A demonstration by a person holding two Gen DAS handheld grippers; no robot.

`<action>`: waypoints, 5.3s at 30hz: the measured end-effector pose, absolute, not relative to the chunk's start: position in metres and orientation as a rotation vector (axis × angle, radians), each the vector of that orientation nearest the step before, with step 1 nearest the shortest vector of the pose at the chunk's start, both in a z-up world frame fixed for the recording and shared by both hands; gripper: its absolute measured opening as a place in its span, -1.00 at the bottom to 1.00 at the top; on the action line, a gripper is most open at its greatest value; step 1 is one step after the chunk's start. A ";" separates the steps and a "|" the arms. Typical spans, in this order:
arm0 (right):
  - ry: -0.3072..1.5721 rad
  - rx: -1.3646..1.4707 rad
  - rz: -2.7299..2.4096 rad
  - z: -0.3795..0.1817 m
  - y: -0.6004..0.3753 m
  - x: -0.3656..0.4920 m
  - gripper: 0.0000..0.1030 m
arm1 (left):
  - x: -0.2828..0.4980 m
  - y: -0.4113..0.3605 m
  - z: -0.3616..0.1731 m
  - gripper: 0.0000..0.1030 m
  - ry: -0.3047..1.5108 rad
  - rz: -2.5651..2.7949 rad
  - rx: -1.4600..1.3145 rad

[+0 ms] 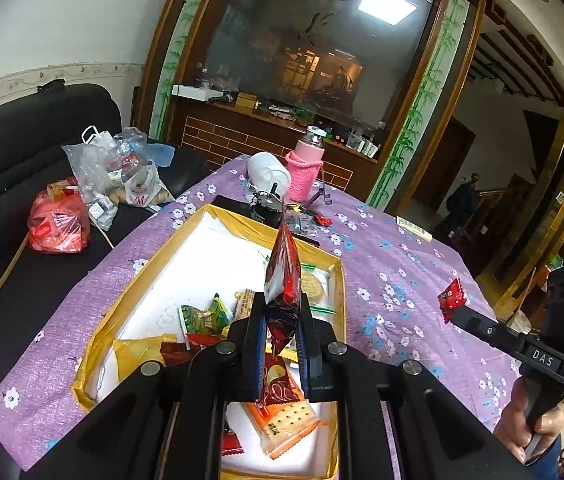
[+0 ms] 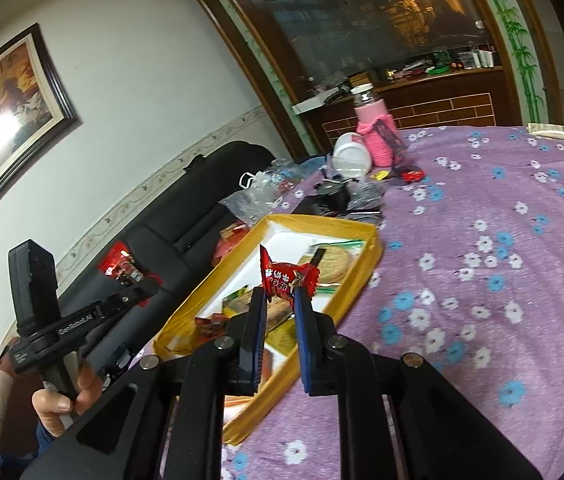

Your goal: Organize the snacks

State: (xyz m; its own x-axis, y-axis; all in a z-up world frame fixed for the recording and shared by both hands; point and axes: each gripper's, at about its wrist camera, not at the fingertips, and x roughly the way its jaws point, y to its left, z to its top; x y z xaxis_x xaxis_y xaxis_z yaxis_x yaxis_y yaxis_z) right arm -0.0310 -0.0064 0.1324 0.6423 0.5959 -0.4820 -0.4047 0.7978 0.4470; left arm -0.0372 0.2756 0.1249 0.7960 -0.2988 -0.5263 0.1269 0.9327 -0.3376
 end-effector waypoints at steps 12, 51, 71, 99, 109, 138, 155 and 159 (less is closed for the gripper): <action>0.717 0.302 0.615 0.118 0.028 -0.037 -0.73 | -0.046 0.283 0.113 -0.76 0.610 -0.223 -0.273; 0.850 0.185 0.630 0.068 0.096 -0.029 -0.73 | -0.033 0.262 0.065 -0.75 0.651 -0.137 -0.074; 0.868 0.154 0.618 0.060 0.107 -0.022 -0.73 | -0.035 0.250 0.060 -0.75 0.599 -0.059 0.059; 0.875 0.149 0.621 0.057 0.111 -0.018 -0.73 | -0.030 0.250 0.052 -0.75 0.607 -0.037 0.082; 0.861 0.146 0.615 0.059 0.112 -0.019 -0.73 | -0.031 0.250 0.052 -0.75 0.601 -0.032 0.080; 0.778 0.212 0.581 0.087 0.082 -0.032 -0.05 | -0.047 0.262 0.079 0.62 0.541 -0.019 0.026; 0.723 0.096 0.421 0.093 0.061 -0.050 0.38 | -0.052 0.254 0.098 0.99 0.560 0.089 0.065; 0.707 0.065 0.394 0.092 0.057 -0.054 0.39 | -0.048 0.256 0.096 0.99 0.598 0.143 0.080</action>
